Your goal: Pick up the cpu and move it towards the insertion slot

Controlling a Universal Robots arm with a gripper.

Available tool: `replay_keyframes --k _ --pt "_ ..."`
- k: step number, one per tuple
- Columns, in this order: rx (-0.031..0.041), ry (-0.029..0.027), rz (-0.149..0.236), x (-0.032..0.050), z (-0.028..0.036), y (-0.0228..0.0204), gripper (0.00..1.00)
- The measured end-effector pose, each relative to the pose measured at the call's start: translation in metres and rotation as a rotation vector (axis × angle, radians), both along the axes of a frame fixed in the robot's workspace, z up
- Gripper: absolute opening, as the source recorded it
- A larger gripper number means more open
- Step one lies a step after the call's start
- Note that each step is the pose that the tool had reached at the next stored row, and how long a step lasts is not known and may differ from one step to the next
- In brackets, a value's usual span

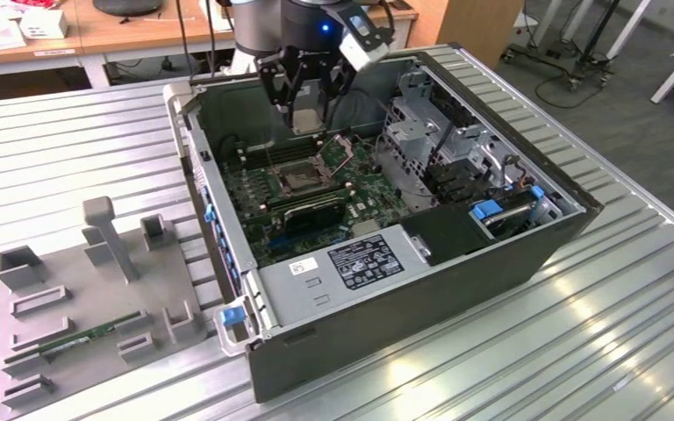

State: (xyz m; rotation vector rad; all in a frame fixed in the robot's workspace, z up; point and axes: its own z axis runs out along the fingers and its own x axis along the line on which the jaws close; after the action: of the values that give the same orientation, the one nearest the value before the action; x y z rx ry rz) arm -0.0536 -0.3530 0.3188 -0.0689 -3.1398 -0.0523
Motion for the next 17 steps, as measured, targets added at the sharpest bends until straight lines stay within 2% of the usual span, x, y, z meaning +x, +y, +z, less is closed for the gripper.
replay_keyframes --k 5,11,17 --pt "0.0001 0.0000 -0.001 0.0023 -0.0074 0.0092 0.54" --pt "0.0002 -0.0001 0.002 0.0049 -0.0144 0.0126 0.54" --pt "-0.0001 0.0000 0.021 0.0063 -0.0204 0.0145 0.54"
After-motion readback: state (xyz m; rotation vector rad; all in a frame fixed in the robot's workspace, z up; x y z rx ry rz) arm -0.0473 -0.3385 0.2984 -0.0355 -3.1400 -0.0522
